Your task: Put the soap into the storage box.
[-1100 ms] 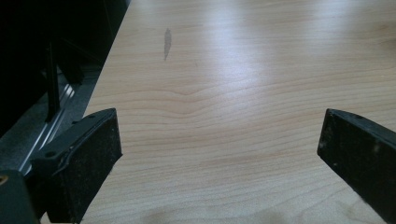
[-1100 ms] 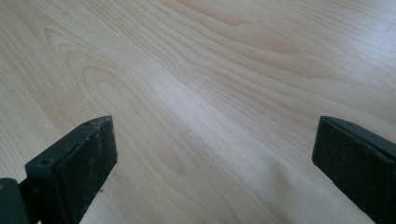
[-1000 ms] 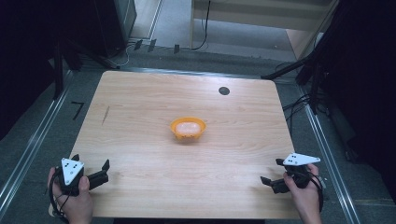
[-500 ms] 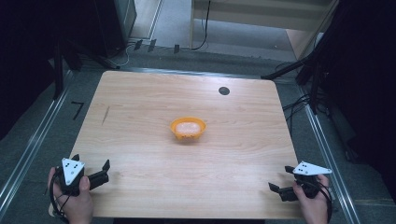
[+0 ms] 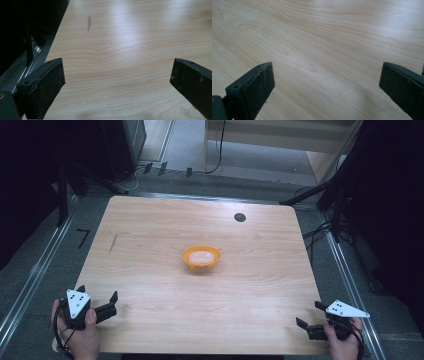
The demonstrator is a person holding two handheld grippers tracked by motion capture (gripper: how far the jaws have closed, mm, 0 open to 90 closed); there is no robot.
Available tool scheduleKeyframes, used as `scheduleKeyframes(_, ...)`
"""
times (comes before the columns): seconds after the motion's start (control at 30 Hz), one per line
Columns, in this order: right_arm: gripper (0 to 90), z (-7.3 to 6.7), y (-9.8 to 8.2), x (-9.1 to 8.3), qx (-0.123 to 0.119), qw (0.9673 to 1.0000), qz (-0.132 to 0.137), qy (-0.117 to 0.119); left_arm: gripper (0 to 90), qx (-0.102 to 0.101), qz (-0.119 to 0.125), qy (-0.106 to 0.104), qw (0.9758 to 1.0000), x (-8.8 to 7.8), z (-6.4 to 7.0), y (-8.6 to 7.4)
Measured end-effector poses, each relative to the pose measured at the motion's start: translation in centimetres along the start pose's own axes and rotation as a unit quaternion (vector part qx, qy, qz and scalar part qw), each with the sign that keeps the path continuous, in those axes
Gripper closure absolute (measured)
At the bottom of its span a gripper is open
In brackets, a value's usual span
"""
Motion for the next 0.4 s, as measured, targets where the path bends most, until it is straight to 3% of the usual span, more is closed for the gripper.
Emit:
scheduleKeyframes(0.17, 0.8, 0.17, -0.39, -0.1, 0.014, 0.9998, 0.016, 0.0, 0.0, 0.004, -0.001, -0.001, 1.0, 0.05, 0.06, -0.01)
scheduleKeyframes(0.4, 0.8, 0.04, -0.49, 0.01, 0.004, 0.9996, 0.026, -0.009, 0.0, 0.004, -0.009, -0.006, 0.9999, 0.16, 0.2, -0.14)
Point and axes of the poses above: each handheld gripper's, and its own axes: x roughly forward along the jaws, y roughly out of its top, z roughly to its right, the point moved 9 cm from there along x, roughly forward along the jaws, and after that the axes turned 12 degrees about z, right-handed, at the moved point
